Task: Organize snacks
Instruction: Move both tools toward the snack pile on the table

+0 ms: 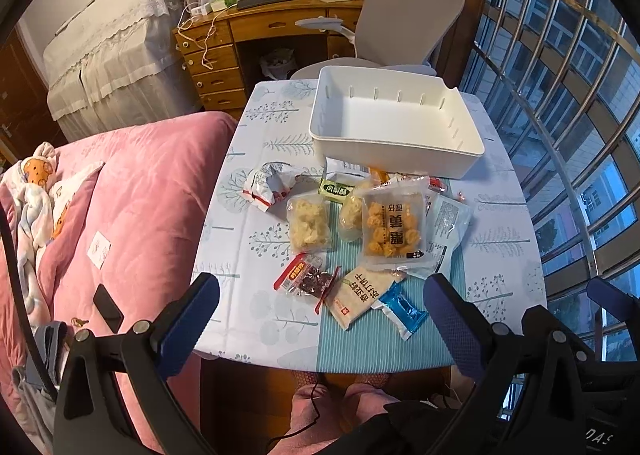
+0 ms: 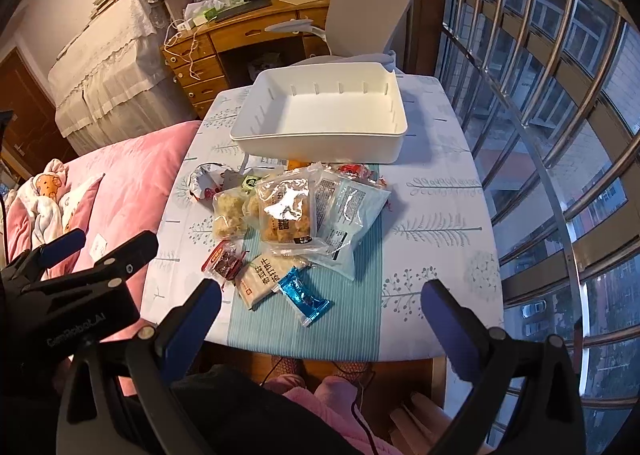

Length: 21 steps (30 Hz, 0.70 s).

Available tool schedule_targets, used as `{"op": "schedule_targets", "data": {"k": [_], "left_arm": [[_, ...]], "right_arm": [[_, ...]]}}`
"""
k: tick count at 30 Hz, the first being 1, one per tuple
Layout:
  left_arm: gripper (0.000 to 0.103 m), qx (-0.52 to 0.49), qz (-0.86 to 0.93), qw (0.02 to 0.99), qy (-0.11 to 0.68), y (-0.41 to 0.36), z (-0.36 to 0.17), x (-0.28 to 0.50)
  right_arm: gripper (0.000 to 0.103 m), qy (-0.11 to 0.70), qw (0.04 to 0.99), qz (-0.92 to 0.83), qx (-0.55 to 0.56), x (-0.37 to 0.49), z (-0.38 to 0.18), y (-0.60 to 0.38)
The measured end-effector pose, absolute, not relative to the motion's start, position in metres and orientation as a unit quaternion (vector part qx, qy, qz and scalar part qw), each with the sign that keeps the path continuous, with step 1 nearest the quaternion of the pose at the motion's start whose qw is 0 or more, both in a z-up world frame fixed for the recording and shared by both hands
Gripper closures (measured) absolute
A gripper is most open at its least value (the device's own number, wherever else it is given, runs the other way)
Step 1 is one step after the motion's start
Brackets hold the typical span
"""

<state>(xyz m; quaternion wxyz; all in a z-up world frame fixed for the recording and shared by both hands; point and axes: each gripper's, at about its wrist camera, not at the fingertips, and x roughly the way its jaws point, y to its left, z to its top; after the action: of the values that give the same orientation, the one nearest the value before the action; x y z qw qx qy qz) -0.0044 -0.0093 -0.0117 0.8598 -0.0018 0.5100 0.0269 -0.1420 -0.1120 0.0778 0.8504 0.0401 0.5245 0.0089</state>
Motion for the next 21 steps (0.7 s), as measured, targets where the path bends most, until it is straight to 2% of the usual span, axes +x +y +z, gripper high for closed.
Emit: {"op": "schedule_targets", "data": {"k": [12, 21], "left_arm": [[0.002, -0.041, 0.061, 0.857, 0.51, -0.004, -0.015, -0.007], [0.002, -0.023, 0.129, 0.853, 0.505, 0.005, -0.026, -0.011]], "right_arm": [[0.002, 0.5, 0.864, 0.059, 0.026, -0.139, 0.075, -0.124], [0.002, 0.463, 0.879, 0.109, -0.014, -0.134, 0.069, -0.128]]}}
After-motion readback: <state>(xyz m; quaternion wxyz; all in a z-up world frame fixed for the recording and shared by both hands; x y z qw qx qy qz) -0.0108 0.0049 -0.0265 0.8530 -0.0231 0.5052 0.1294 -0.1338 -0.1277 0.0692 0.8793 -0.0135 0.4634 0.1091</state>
